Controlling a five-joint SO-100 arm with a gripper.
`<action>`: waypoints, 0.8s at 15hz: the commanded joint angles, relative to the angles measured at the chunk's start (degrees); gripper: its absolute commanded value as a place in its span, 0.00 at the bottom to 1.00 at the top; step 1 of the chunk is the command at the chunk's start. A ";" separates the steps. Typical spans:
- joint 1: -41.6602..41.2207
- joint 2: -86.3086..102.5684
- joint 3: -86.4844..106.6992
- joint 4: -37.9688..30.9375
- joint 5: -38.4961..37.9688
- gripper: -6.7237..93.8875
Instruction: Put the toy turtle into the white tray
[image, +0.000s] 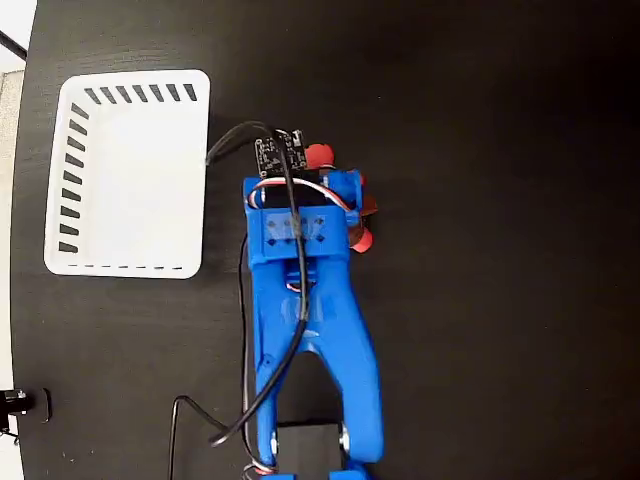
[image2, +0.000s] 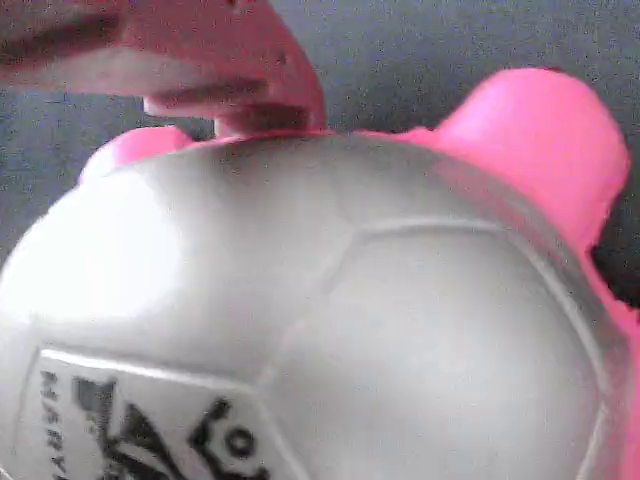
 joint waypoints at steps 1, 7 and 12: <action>0.35 1.58 -0.44 -0.09 -0.09 0.63; 2.55 0.62 -1.23 -0.35 -4.04 0.37; 3.52 -0.09 -2.37 0.88 -6.33 0.07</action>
